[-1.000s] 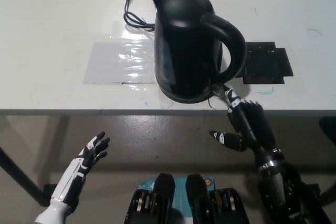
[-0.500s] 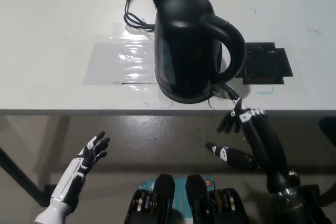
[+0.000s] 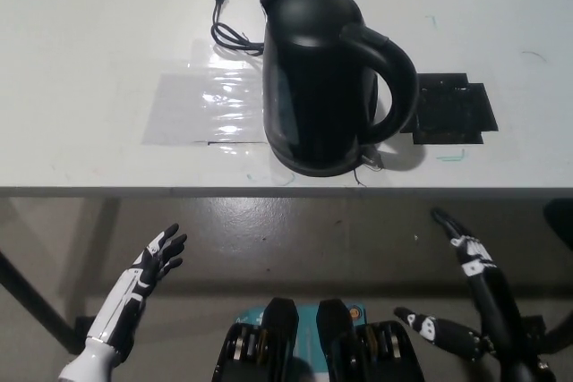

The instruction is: A kettle is kept at the center of the table close to the robot and the robot uses its right index finger to press downwards on the transparent start boiling button

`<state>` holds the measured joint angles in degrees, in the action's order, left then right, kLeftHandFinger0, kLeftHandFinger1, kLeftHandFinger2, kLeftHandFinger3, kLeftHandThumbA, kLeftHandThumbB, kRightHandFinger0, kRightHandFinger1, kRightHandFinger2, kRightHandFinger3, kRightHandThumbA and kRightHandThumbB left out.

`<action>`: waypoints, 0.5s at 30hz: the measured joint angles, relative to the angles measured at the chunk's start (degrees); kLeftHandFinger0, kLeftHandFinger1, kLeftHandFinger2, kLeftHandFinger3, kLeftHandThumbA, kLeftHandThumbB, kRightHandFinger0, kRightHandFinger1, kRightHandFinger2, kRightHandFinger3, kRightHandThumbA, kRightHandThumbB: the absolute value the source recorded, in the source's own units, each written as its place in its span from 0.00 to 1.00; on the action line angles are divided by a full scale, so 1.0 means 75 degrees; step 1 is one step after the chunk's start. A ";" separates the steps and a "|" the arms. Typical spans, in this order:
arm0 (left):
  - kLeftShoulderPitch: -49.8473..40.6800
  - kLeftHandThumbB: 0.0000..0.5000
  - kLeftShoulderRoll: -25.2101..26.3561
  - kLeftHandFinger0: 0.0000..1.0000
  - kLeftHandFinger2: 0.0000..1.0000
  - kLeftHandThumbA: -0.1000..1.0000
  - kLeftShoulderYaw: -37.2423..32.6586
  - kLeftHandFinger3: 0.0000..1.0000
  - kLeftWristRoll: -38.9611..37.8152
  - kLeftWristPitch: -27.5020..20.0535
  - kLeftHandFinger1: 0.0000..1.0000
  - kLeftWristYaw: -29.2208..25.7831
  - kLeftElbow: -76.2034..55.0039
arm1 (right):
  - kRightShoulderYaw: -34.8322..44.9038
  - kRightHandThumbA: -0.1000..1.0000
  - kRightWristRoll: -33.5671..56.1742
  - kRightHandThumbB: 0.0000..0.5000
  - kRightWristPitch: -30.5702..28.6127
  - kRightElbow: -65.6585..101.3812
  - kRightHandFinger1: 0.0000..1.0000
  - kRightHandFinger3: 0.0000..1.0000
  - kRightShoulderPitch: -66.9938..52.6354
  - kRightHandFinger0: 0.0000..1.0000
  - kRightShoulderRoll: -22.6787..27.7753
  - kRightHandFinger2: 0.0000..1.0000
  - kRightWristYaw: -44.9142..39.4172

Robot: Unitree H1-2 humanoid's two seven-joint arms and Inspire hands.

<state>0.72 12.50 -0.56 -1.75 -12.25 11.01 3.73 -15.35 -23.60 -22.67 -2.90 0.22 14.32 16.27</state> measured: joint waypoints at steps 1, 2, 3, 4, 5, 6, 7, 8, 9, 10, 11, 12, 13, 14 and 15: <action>0.0001 0.60 0.0001 1.00 1.00 1.00 0.0000 1.00 0.0000 -0.0009 1.00 0.0000 0.0000 | 0.0010 1.00 0.0122 0.72 -0.0010 -0.0076 1.00 1.00 -0.0030 1.00 0.0000 1.00 0.0056; 0.0000 0.60 0.0003 1.00 1.00 1.00 0.0000 1.00 0.0000 -0.0019 1.00 0.0001 0.0000 | 0.0010 1.00 0.0204 0.71 -0.0018 -0.0124 1.00 1.00 -0.0042 1.00 -0.0001 1.00 0.0084; 0.0001 0.61 0.0007 1.00 1.00 1.00 0.0000 1.00 -0.0004 -0.0043 1.00 0.0002 0.0007 | 0.0010 1.00 0.0315 0.71 -0.0025 -0.0198 1.00 1.00 -0.0050 1.00 -0.0003 1.00 0.0122; 0.0002 0.63 0.0012 1.00 1.00 1.00 0.0000 1.00 -0.0006 -0.0073 1.00 0.0002 0.0022 | 0.0010 1.00 0.0407 0.70 -0.0034 -0.0253 1.00 1.00 -0.0052 1.00 -0.0003 1.00 0.0147; 0.0003 0.66 0.0016 1.00 1.00 1.00 0.0001 1.00 -0.0008 -0.0099 1.00 0.0003 0.0044 | 0.0013 1.00 0.0461 0.70 -0.0042 -0.0288 1.00 1.00 -0.0052 1.00 -0.0002 1.00 0.0172; 0.0004 0.66 0.0018 1.00 1.00 1.00 0.0001 1.00 -0.0009 -0.0114 1.00 0.0002 0.0064 | 0.0017 1.00 0.0525 0.71 -0.0059 -0.0329 1.00 1.00 -0.0052 1.00 -0.0002 1.00 0.0197; 0.0004 0.66 0.0018 1.00 1.00 1.00 0.0000 1.00 -0.0009 -0.0120 1.00 0.0002 0.0074 | 0.0024 1.00 0.0572 0.71 -0.0073 -0.0376 1.00 1.00 -0.0052 1.00 -0.0002 1.00 0.0224; 0.0004 0.67 0.0018 1.00 1.00 1.00 0.0000 1.00 -0.0008 -0.0120 1.00 0.0002 0.0074 | 0.0033 1.00 0.0607 0.70 -0.0082 -0.0415 1.00 1.00 -0.0053 1.00 -0.0001 1.00 0.0260; 0.0004 0.67 0.0018 1.00 1.00 1.00 0.0001 1.00 -0.0008 -0.0121 1.00 0.0002 0.0073 | 0.0035 1.00 0.0648 0.71 -0.0091 -0.0435 1.00 1.00 -0.0052 1.00 0.0001 1.00 0.0286; 0.0005 0.66 0.0018 1.00 1.00 1.00 0.0001 1.00 -0.0008 -0.0120 1.00 0.0001 0.0073 | 0.0036 1.00 0.0678 0.71 -0.0099 -0.0454 1.00 1.00 -0.0052 1.00 0.0002 1.00 0.0303; 0.0004 0.66 0.0018 1.00 1.00 1.00 0.0001 1.00 -0.0007 -0.0121 1.00 0.0001 0.0073 | 0.0039 1.00 0.0706 0.71 -0.0109 -0.0479 1.00 1.00 -0.0052 1.00 0.0002 1.00 0.0332; 0.0004 0.65 0.0019 1.00 1.00 1.00 0.0000 1.00 -0.0006 -0.0121 1.00 0.0001 0.0073 | 0.0043 1.00 0.0725 0.71 -0.0117 -0.0503 1.00 1.00 -0.0052 1.00 0.0002 1.00 0.0348; 0.0004 0.66 0.0019 1.00 1.00 1.00 0.0001 1.00 -0.0006 -0.0121 1.00 0.0001 0.0073 | 0.0048 1.00 0.0742 0.71 -0.0124 -0.0523 1.00 1.00 -0.0052 1.00 0.0002 1.00 0.0364; 0.0004 0.67 0.0020 1.00 1.00 1.00 0.0001 1.00 -0.0006 -0.0122 1.00 0.0001 0.0073 | 0.0051 1.00 0.0756 0.72 -0.0128 -0.0534 1.00 1.00 -0.0052 1.00 0.0002 1.00 0.0377; 0.0004 0.67 0.0019 1.00 1.00 1.00 0.0001 1.00 -0.0007 -0.0122 1.00 0.0001 0.0073 | 0.0053 1.00 0.0785 0.74 -0.0134 -0.0540 1.00 1.00 -0.0052 1.00 0.0002 1.00 0.0389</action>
<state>0.75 12.64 -0.56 -1.80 -13.16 11.02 4.28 -14.96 -17.71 -23.67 -6.95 -0.17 14.34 19.19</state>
